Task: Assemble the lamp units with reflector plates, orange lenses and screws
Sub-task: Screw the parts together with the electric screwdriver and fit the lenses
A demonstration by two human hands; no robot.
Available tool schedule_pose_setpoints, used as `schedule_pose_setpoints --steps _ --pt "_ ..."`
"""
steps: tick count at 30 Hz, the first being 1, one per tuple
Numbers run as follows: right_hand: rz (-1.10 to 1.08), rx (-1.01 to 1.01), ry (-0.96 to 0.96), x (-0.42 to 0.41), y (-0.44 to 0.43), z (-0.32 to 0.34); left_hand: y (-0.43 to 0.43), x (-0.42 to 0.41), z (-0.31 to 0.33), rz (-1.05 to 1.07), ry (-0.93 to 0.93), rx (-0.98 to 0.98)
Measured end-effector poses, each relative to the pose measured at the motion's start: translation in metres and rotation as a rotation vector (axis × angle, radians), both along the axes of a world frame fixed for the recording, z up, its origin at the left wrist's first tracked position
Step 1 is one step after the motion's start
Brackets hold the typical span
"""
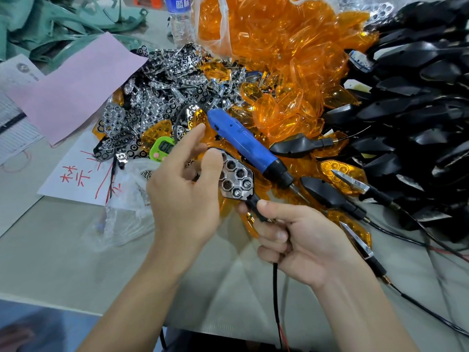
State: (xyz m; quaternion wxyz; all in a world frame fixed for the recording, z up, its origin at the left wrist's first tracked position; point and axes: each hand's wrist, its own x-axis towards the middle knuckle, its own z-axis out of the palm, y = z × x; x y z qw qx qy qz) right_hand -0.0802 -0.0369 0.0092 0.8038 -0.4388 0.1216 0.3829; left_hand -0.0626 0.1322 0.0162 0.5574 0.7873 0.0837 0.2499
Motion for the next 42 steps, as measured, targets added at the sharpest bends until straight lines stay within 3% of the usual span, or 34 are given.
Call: schedule_pose_setpoints --steps 3,5,14,23,27,35,42 --pt "0.010 -0.001 -0.003 0.000 0.000 0.000 0.001 -0.001 -0.005 -0.253 0.159 -0.489" --pt "0.013 0.000 -0.004 0.001 0.001 0.000 -0.002 -0.003 -0.007 -0.335 0.174 -0.632" --pt "0.012 -0.002 0.010 0.001 0.005 0.001 -0.003 0.000 -0.005 -0.291 0.074 -0.358" --pt "0.001 -0.046 -0.023 -0.005 0.010 0.001 0.007 0.009 0.002 -0.397 0.115 -0.437" --pt "-0.016 -0.169 -0.140 -0.011 0.011 0.002 0.012 0.010 -0.001 -0.455 0.158 -0.397" --pt "-0.112 -0.564 -0.328 -0.019 0.033 0.011 0.006 0.002 0.003 -0.436 0.072 -0.233" --pt "-0.204 -0.677 -0.446 -0.020 0.037 0.008 0.000 0.001 0.007 -0.371 0.038 -0.132"
